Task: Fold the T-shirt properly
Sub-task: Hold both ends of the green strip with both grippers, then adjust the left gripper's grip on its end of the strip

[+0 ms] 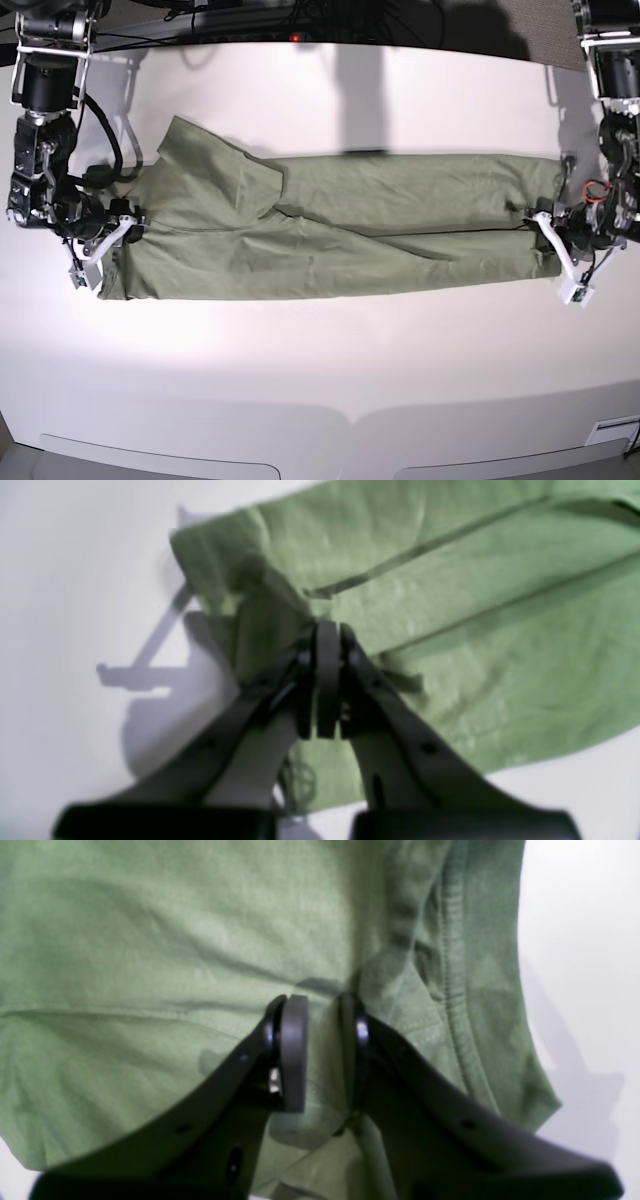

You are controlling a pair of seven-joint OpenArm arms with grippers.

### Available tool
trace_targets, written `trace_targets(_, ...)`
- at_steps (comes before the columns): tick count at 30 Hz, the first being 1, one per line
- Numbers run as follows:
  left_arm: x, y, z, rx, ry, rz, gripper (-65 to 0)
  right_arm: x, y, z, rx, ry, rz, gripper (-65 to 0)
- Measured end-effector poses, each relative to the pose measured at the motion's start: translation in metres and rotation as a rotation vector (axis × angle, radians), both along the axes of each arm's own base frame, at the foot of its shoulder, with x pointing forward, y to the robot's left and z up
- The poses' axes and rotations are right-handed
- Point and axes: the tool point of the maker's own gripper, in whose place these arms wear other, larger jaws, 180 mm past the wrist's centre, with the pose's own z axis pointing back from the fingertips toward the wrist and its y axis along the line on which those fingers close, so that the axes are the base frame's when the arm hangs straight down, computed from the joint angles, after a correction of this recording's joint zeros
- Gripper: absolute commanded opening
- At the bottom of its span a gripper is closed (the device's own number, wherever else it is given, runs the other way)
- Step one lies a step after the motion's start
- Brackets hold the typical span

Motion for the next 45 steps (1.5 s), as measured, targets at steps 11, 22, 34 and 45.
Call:
trace_targets(11, -0.041, 0.001, -0.004, -0.013, 0.033, -0.045, -65.0, 0.0, 0.0, 0.0, -0.001, 0.001, 0.0, -51.4)
trace_targets(22, -0.068, 0.008, -0.026, 0.037, 0.078, -0.046, -45.7, 0.0, 0.0, 0.0, 0.0, 0.0, 0.0, -51.3)
trace_targets(34, -0.051, 0.055, -0.016, 0.202, 0.003, 0.187, -34.3, 0.0, 0.0, 0.0, 0.0, 0.0, 0.0, -51.3)
trace_targets(45, -0.032, 0.008, -0.001, 0.036, -0.081, 0.162, -34.3, 0.0, 0.0, 0.0, 0.0, 0.0, 0.0, -51.3)
